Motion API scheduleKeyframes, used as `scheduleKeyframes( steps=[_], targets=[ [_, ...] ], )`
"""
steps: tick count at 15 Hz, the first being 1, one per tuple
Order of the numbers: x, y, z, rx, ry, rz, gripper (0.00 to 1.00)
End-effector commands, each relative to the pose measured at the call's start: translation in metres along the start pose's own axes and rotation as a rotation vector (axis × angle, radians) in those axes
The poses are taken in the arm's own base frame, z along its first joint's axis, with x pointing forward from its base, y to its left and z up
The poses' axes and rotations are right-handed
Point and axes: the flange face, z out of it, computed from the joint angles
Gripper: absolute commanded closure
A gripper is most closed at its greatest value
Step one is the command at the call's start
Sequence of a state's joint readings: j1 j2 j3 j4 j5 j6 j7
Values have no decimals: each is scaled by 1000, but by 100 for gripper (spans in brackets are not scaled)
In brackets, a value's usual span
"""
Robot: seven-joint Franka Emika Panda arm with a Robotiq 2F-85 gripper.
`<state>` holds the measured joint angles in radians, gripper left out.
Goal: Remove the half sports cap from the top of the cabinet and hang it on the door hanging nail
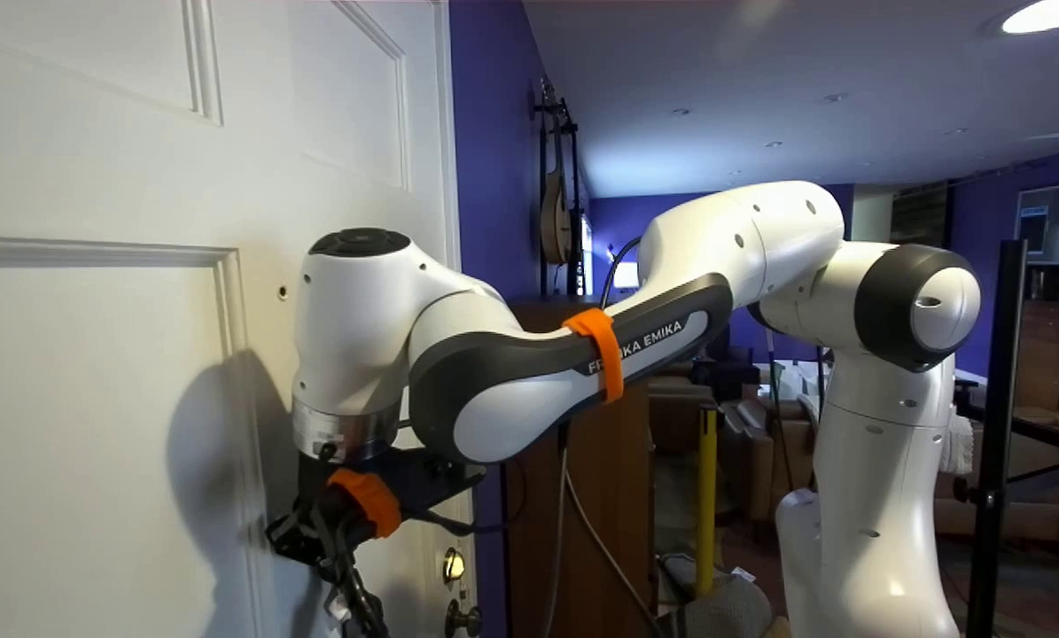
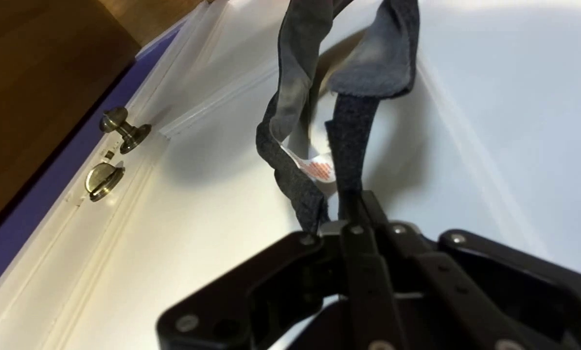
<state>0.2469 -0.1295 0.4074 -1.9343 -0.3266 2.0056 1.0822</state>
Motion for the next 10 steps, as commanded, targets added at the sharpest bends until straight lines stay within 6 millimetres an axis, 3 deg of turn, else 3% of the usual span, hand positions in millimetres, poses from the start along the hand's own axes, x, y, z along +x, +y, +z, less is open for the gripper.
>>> scheduleKeyframes(
  steps=[1, 6, 10],
  targets=[
    [-16, -13, 5, -23, 5, -94, 100],
    [-35, -21, 17, -103, 34, -190, 100],
    [-34, -26, 30, -145, 84, -271, 100]
  ],
)
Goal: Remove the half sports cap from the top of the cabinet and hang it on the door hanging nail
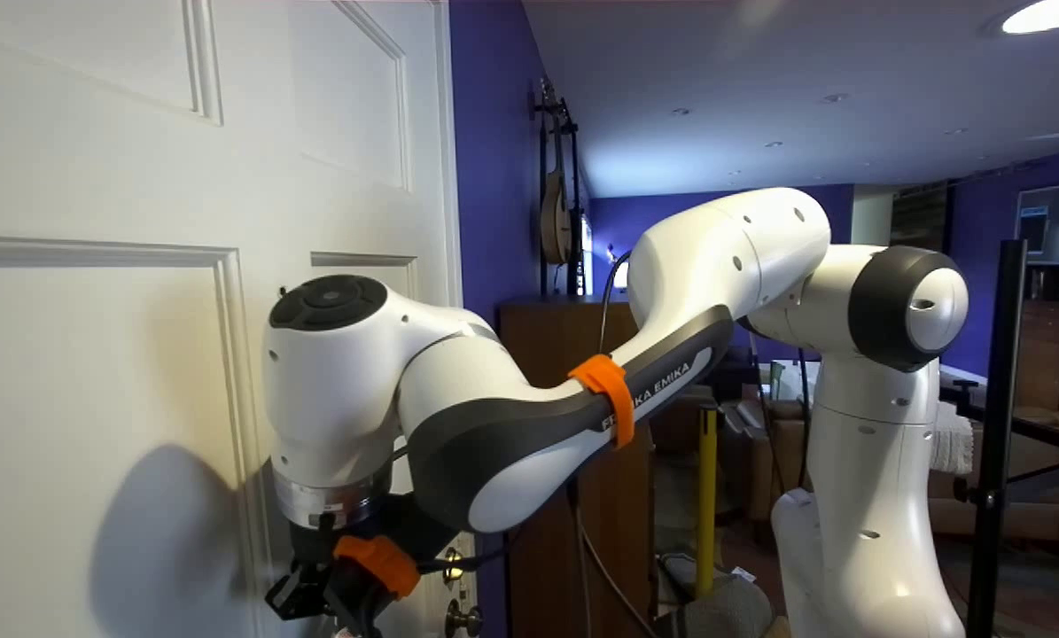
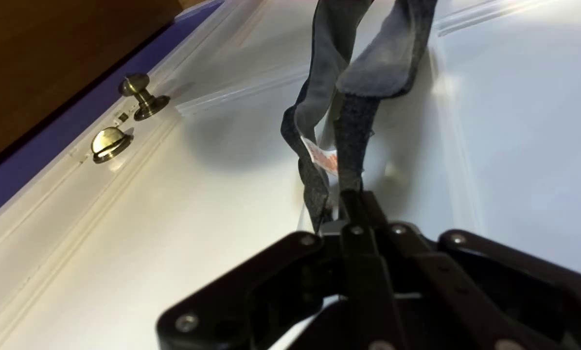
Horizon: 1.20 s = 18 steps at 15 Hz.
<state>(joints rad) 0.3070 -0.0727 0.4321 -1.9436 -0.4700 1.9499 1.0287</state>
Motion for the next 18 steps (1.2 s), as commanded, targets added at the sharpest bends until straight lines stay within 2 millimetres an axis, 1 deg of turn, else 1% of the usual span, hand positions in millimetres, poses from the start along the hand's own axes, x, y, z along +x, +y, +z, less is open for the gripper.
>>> scheduleKeyframes(
  steps=[1, 4, 8, 12, 13, 14, 18],
  targets=[
    [1, -5, 11, -41, 50, -83, 100],
    [3, -9, 21, -43, 58, -123, 100],
    [9, -17, 28, -5, 69, -127, 100],
    [5, -23, 36, -21, 112, -209, 100],
    [5, -23, 37, -23, 111, -211, 100],
    [-1, -20, 31, -36, 65, -171, 98],
    [-2, -21, 33, -41, 72, -188, 98]
  ],
)
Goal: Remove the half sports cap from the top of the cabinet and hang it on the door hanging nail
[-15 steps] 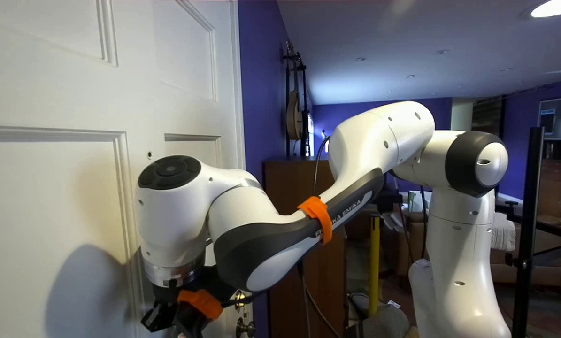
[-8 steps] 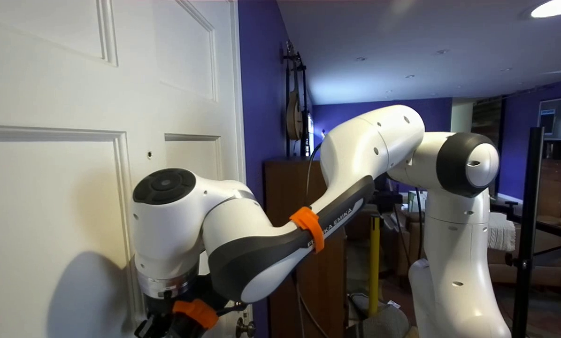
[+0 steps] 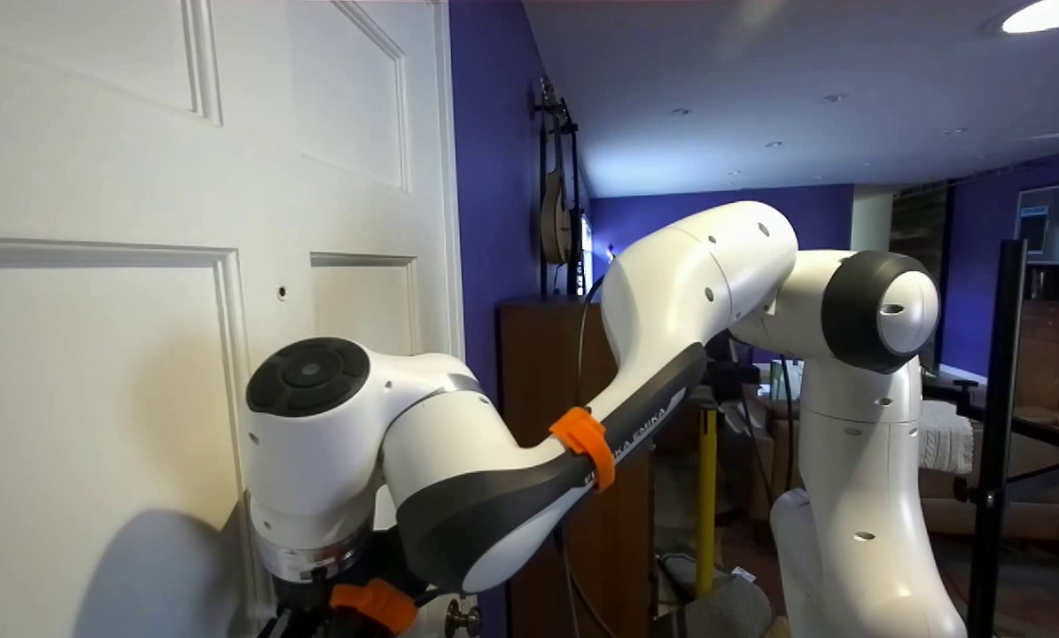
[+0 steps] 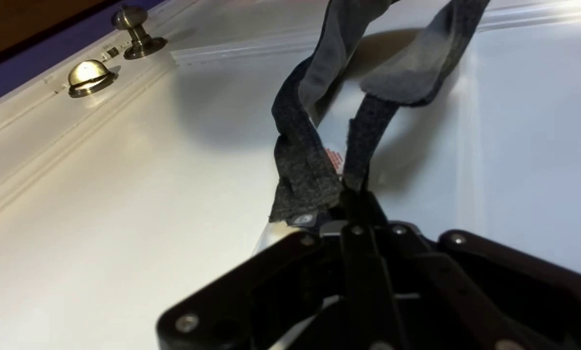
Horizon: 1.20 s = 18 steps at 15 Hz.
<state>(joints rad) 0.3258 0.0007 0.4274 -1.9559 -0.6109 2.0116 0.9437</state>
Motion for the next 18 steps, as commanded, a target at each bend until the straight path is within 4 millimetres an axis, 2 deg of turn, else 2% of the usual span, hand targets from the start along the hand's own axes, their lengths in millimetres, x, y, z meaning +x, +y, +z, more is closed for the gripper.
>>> scheduleKeyframes(
  steps=[1, 10, 18],
  targets=[
    [2, -2, 6, 3, -4, 9, 100],
    [-15, -22, 29, 12, 99, -54, 100],
    [-20, -29, 39, 21, 165, -42, 100]
  ],
)
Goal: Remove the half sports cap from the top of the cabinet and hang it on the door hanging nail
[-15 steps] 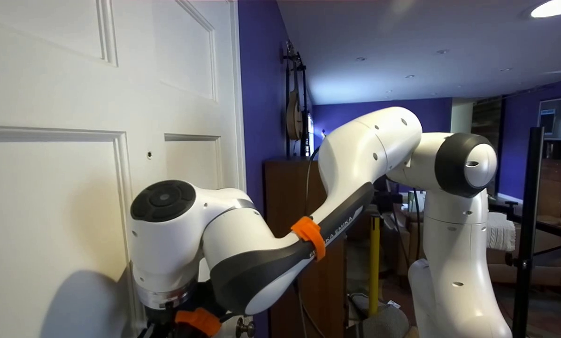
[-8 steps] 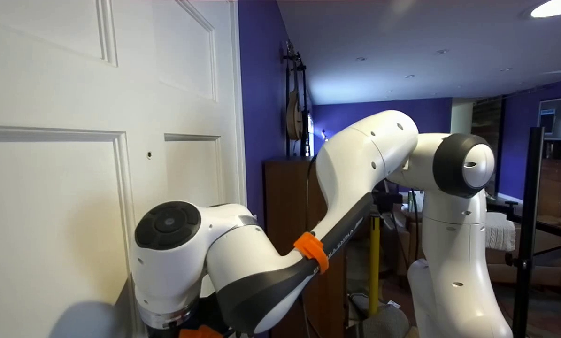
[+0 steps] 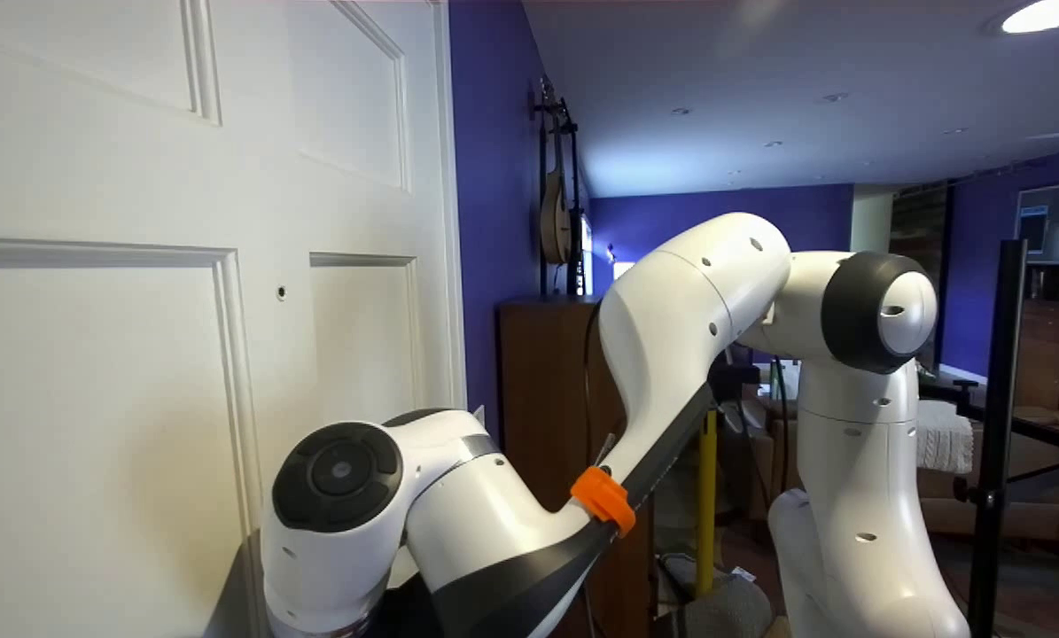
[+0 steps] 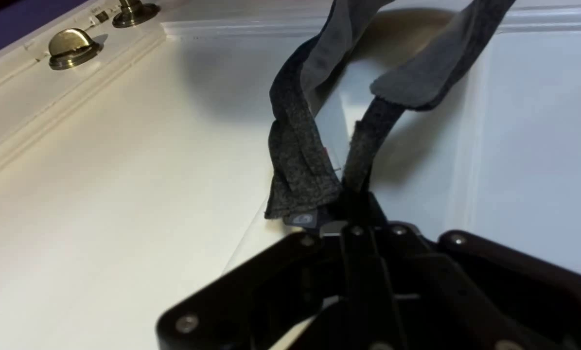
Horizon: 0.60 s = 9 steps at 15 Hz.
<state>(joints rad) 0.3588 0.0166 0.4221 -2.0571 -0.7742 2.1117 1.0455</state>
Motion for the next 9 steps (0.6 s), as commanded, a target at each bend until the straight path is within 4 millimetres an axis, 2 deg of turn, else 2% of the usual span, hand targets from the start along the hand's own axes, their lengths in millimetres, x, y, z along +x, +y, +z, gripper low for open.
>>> scheduleKeyframes(
  steps=[1, 9],
  targets=[
    [9, -6, 11, 56, 77, 43, 100],
    [-9, -12, 20, 17, 194, 132, 100]
  ],
)
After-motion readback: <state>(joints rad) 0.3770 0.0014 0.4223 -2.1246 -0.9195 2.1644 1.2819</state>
